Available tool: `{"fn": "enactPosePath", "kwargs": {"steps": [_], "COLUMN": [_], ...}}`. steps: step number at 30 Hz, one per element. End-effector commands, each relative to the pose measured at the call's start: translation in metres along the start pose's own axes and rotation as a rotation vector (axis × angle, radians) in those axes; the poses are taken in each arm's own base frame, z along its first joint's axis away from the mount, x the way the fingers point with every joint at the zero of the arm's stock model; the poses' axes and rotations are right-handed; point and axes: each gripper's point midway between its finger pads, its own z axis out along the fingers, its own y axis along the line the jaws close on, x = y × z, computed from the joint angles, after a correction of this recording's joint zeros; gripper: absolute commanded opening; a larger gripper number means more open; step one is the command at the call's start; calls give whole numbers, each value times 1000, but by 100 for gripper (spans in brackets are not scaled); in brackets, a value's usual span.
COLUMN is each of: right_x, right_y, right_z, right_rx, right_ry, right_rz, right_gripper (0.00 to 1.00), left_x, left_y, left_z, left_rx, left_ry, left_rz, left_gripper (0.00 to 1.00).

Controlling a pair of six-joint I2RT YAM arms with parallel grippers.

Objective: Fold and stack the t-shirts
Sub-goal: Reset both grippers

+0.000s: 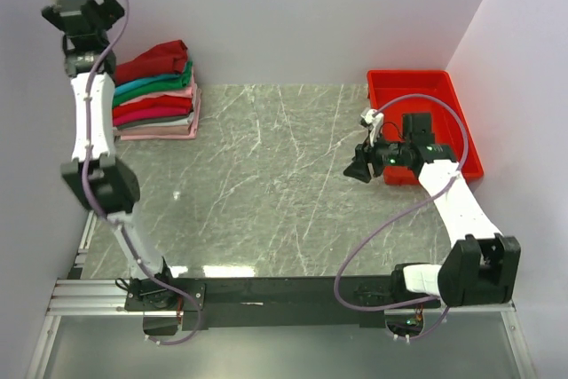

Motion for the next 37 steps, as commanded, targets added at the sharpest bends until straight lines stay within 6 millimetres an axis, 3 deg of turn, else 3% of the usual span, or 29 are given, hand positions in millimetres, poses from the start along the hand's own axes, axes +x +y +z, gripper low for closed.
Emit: {"fn": "enactPosePath", "kwargs": {"steps": [1, 2, 3, 4, 5, 6, 7, 8, 9, 10, 12, 15, 18, 23, 30, 37], "right_x": [-28, -28, -34, -41, -43, -46, -54, -57, -57, -63, -68, -63, -48, -23, -18, -14], "right_y": [-6, -13, -13, -17, -25, -32, -39, -41, -48, -50, -56, -61, -70, -76, -70, -68], "right_z": [-25, -32, -41, -47, -55, -71, -81, -89, -105, -112, -138, -166, -188, -191, -203, -199], "right_rx": [120, 171, 211, 254, 332, 413, 481, 528, 627, 671, 814, 987, 1139, 1217, 1268, 1255], "right_ry": [-53, -46, -64, -86, -90, -124, -159, -192, -216, -268, -353, -531, -573, -521, -568, -537], "right_rz": [-121, -124, -142, -157, -134, -119, -124, -71, -41, 11, 56, 248, 363, 420, 362, 307], "right_gripper": [64, 66, 67, 68, 72, 73, 74, 78, 80, 84, 89, 90, 91, 91, 91, 91], "left_x": [-66, -66, -39, -62, -59, -23, -37, -26, 15, 11, 43, 82, 84, 97, 98, 97], "left_y": [-63, -61, -52, -59, -55, -43, -43, -39, -22, -19, -5, 18, 37, 41, 39, 38], "left_z": [-90, -103, -111, -148, -163, -175, -209, -227, -238, -269, -311, -346, -382, -404, -407, -410], "left_rx": [311, 332, 337, 402, 433, 437, 476, 490, 463, 481, 514, 502, 474, 511, 518, 518], "left_ry": [0, 14, 81, 60, 88, 183, 171, 212, 302, 296, 356, 442, 390, 395, 398, 400], "left_rz": [-79, -70, -68, -77, -86, -91, -95, -103, -108, -103, -84, -28, 18, 17, 24, 31], "left_gripper": [99, 100, 99, 99, 99, 99, 99, 99, 99, 99, 99, 99, 99, 99, 99, 99]}}
